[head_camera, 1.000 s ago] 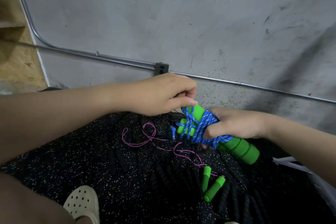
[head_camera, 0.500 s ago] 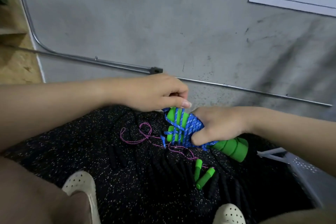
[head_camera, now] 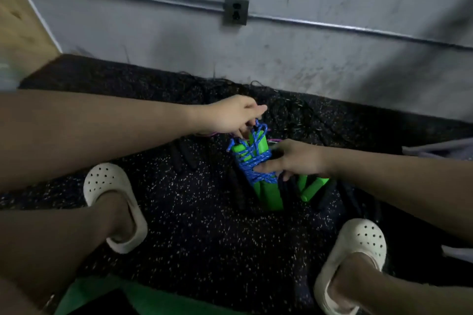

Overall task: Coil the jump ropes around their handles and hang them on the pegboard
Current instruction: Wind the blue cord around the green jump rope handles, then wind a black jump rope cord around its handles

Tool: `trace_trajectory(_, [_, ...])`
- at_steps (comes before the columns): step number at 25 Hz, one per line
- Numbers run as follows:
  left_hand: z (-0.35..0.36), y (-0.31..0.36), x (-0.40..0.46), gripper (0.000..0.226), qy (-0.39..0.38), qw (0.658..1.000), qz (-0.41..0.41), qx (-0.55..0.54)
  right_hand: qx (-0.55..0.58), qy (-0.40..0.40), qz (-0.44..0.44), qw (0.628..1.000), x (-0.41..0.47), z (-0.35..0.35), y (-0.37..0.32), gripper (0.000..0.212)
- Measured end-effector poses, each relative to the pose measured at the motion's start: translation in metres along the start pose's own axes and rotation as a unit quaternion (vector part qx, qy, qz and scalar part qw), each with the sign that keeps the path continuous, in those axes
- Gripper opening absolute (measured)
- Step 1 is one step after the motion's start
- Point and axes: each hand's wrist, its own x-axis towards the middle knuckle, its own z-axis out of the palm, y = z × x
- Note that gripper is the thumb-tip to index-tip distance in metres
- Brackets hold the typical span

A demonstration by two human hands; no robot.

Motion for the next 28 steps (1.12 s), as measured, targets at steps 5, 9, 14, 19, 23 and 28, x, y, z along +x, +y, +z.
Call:
trace_trajectory(5, [0.053,-0.109,-0.001,0.031,-0.116,0.982,-0.142,-0.041,0.155,-0.061,0.105,0.980,0.062,0.062,0.085,0.029])
trace_trajectory(9, [0.096,-0.168,-0.024,0.035,-0.172,0.965,-0.187,-0.064,0.186,-0.095,0.131,0.969,0.074,0.130,0.137,0.046])
trace_trajectory(14, [0.141,-0.212,-0.046,0.025,-0.169,0.954,-0.227,-0.099,0.170,-0.071,0.171,0.968,0.073,0.179,0.166,0.038])
trace_trajectory(19, [0.160,-0.230,-0.059,0.021,-0.187,0.958,-0.206,-0.065,0.111,-0.130,0.191,0.967,0.077,0.182,0.182,0.032])
trace_trajectory(23, [0.135,-0.236,-0.044,0.026,-0.195,0.963,-0.175,0.058,0.030,-0.197,0.203,0.959,0.093,0.156,0.175,0.026])
trace_trajectory(28, [0.056,-0.249,0.008,0.041,0.231,0.919,-0.312,0.072,-0.105,0.010,0.049,0.993,0.152,0.076,0.130,0.018])
